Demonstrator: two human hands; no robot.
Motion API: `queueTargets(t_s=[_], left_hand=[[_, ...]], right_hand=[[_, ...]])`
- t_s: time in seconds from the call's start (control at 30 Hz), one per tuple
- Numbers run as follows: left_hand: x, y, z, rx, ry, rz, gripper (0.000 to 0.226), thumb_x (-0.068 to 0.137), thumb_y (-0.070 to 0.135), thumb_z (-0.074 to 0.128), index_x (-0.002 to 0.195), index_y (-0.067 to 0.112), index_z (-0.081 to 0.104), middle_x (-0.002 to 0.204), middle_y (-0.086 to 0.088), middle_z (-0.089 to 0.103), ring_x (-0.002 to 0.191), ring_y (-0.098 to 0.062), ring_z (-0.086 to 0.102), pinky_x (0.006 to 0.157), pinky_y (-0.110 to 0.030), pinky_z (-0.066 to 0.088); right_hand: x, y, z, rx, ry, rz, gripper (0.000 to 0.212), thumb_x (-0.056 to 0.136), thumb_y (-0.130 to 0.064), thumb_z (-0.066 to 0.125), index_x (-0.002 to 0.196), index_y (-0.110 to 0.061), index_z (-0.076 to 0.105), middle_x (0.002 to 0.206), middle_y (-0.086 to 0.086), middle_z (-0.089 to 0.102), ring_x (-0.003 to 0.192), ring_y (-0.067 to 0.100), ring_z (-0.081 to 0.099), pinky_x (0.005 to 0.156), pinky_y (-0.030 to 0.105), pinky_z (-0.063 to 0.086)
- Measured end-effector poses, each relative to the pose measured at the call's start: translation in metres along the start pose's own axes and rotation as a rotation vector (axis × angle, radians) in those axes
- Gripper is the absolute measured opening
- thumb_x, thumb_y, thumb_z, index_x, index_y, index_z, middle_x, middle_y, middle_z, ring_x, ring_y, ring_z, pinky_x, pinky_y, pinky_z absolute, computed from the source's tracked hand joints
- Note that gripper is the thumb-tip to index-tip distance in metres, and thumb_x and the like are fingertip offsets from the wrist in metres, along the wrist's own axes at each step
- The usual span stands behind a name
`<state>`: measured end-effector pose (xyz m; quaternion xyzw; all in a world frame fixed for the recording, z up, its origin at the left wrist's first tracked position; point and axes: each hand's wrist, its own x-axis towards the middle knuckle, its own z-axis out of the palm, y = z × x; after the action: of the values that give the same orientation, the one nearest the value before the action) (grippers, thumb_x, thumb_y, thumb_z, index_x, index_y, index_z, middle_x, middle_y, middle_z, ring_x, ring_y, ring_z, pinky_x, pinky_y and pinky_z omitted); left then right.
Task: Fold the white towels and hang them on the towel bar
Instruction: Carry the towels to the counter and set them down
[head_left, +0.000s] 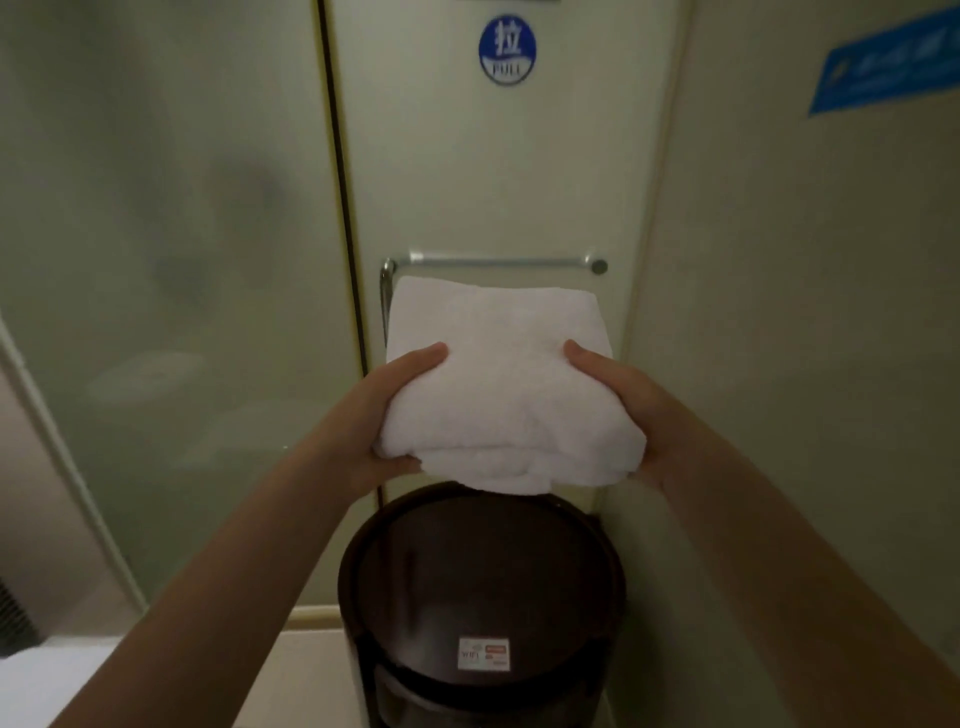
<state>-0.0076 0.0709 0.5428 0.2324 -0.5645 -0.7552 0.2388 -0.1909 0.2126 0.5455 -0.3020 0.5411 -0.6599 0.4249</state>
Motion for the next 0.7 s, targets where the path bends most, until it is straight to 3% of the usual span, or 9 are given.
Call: queueTargets(t_s=[0.23, 0.37, 0.53, 0.7], left_hand=[[-0.032, 0.139, 0.054, 0.009, -0.027, 0.023, 0.048, 0.062, 0.047, 0.073, 0.103, 0.022, 0.068, 0.086, -0.004, 0.073, 0.068, -0.021, 0.07, 0.052, -0.029, 0.053], [-0.049, 0.2, 0.076, 0.002, -0.087, 0.033, 0.024, 0.068, 0.045, 0.069, 0.082, 0.026, 0.074, 0.076, 0.001, 0.071, 0.064, -0.017, 0.068, 0.05, -0.028, 0.053], [-0.067, 0.243, 0.089, -0.014, -0.126, 0.021, 0.038, 0.067, 0.046, 0.07, 0.097, 0.022, 0.069, 0.081, -0.002, 0.071, 0.065, -0.019, 0.068, 0.051, -0.028, 0.052], [-0.075, 0.26, 0.086, -0.016, -0.151, 0.032, 0.028, 0.063, 0.046, 0.072, 0.08, 0.023, 0.074, 0.075, 0.0, 0.072, 0.059, -0.017, 0.068, 0.049, -0.028, 0.052]], right_hand=[[-0.041, -0.146, 0.03, -0.024, 0.003, 0.028, 0.056, 0.069, -0.051, 0.068, 0.114, -0.017, 0.068, 0.108, 0.007, 0.072, 0.093, 0.025, 0.07, 0.074, 0.035, 0.056], [-0.06, -0.211, 0.049, -0.026, -0.01, -0.03, 0.04, 0.078, -0.046, 0.061, 0.106, -0.019, 0.069, 0.095, 0.004, 0.074, 0.08, 0.02, 0.071, 0.069, 0.031, 0.057], [-0.08, -0.255, 0.066, -0.077, 0.001, -0.027, 0.035, 0.082, -0.049, 0.06, 0.102, -0.022, 0.07, 0.09, 0.003, 0.074, 0.075, 0.019, 0.071, 0.062, 0.031, 0.058], [-0.091, -0.27, 0.079, -0.141, 0.055, 0.009, 0.044, 0.072, -0.057, 0.065, 0.103, -0.026, 0.069, 0.091, -0.001, 0.075, 0.075, 0.017, 0.071, 0.064, 0.032, 0.056]])
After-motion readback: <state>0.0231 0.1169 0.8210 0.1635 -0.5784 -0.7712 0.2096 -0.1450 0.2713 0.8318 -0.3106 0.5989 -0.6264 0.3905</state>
